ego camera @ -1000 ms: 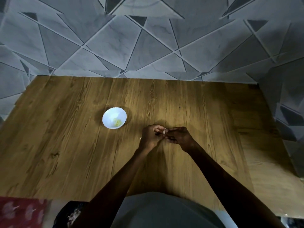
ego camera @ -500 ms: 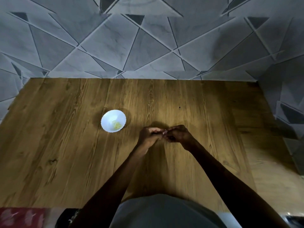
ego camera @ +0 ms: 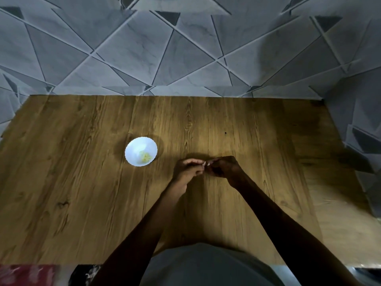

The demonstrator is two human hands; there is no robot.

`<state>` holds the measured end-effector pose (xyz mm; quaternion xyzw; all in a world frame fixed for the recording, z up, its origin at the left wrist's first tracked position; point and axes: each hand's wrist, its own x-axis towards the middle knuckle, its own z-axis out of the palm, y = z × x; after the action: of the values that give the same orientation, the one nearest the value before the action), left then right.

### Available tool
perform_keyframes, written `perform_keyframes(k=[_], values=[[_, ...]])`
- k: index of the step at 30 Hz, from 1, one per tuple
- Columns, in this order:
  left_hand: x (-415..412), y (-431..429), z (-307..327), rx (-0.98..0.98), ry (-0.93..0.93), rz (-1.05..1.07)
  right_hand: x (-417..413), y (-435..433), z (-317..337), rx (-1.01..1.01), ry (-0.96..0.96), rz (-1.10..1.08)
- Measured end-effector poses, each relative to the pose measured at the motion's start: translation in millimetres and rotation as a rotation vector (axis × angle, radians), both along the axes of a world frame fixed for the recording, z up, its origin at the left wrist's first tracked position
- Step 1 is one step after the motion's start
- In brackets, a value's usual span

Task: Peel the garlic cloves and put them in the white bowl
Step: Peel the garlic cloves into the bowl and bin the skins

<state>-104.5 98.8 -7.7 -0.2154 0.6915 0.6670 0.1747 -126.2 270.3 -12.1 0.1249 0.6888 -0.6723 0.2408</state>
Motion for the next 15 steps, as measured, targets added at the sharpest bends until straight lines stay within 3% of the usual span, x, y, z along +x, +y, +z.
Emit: perform_keyframes(k=[2,7,15], values=[[1,-2,-2,-0.031,0.029,-0.024,-1,2,0,0.001,-0.011,0.02],[-5,-1,-5,-0.36,0.213,-0.157,3,8,0,-0.096,-0.014,0.047],[-10,-1,-11,-0.521,0.306,-0.22,19,1,3,0.119,0.06,0.044]])
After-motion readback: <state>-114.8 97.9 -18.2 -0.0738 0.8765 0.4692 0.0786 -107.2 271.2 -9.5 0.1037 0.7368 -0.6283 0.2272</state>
